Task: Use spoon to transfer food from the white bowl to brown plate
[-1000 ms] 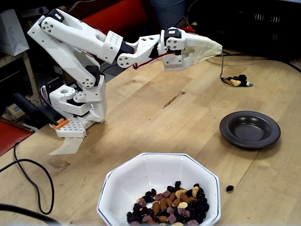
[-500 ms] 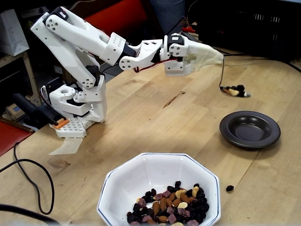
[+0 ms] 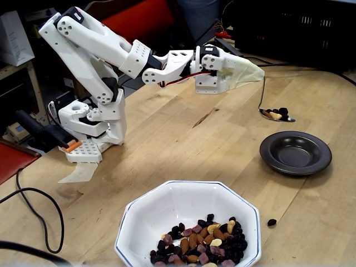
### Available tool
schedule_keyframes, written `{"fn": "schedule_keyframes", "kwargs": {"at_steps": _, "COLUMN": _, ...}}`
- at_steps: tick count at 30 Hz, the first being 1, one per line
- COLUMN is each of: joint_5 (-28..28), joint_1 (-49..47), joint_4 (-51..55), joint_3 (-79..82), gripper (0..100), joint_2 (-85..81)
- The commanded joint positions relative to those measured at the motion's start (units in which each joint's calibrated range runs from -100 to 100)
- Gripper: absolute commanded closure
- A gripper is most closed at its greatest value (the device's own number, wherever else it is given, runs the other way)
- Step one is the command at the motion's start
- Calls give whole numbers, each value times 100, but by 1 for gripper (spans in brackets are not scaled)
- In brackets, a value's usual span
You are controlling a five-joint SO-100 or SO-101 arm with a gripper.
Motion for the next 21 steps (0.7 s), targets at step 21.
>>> {"fn": "schedule_keyframes", "kwargs": {"at_steps": 21, "joint_5": 103, "joint_1": 43, "joint_4": -77, "joint_3": -453, "gripper": 96, "joint_2": 1244}}
